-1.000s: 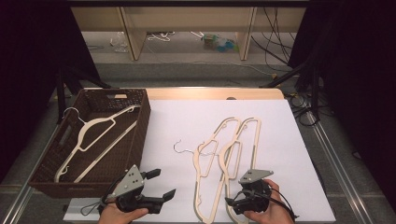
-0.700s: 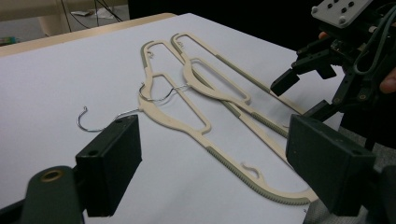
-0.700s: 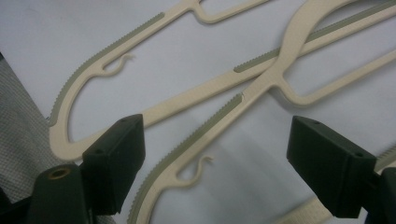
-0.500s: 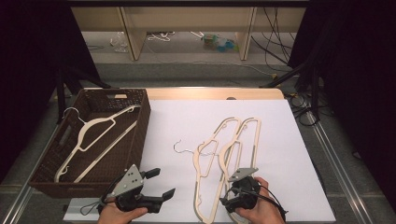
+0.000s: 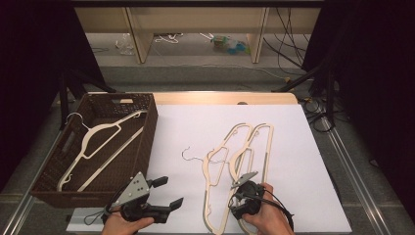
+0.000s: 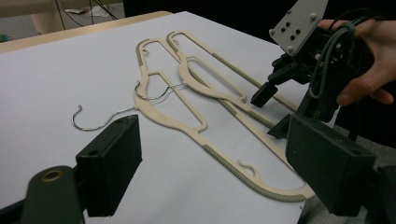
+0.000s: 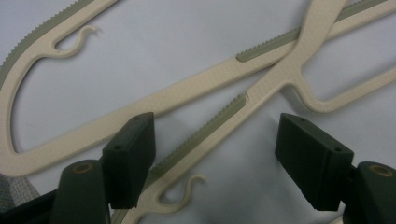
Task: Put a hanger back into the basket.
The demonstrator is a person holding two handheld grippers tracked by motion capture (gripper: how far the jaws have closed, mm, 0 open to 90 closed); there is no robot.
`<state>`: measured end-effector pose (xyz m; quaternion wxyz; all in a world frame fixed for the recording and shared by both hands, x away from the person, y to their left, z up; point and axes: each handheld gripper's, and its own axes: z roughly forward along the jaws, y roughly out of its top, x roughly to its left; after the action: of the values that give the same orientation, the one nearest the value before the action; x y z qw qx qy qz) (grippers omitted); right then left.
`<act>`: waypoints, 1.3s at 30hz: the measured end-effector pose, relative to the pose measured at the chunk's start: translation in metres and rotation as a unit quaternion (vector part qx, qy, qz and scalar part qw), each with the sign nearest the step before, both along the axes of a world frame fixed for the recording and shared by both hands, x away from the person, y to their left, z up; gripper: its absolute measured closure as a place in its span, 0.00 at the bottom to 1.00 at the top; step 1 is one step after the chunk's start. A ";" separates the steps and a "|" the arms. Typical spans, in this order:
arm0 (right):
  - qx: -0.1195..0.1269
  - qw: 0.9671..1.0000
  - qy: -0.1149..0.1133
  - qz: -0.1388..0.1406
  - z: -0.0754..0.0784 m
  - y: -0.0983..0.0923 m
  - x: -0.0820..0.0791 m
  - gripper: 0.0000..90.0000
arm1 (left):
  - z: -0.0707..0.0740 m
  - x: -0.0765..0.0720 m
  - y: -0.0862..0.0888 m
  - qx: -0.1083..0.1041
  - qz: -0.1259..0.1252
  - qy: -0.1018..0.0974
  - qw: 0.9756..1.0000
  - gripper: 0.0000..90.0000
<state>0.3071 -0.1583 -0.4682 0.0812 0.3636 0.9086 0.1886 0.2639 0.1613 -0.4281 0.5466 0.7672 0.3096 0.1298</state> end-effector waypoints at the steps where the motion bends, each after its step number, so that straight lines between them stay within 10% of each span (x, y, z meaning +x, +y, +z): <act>1: -0.002 1.000 0.003 0.001 0.001 0.000 0.001 0.35 | 0.000 0.000 0.000 0.000 0.000 0.000 1.000 0.21; 17: -0.050 0.996 0.069 0.020 0.009 0.005 0.026 0.57 | -0.002 0.001 -0.001 -0.004 -0.006 0.002 1.000 0.21; 25: -0.037 0.997 0.069 0.020 0.012 -0.011 0.032 0.86 | 0.000 0.000 0.001 -0.002 -0.005 -0.002 1.000 0.22; 39: -0.062 0.994 0.057 0.068 0.013 -0.020 0.030 0.82 | 0.000 0.001 0.001 0.006 -0.012 -0.008 1.000 0.22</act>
<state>0.3369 -0.1785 -0.4556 0.0384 0.3051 0.9445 0.1156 0.2652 0.1621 -0.4285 0.5458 0.7731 0.2953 0.1312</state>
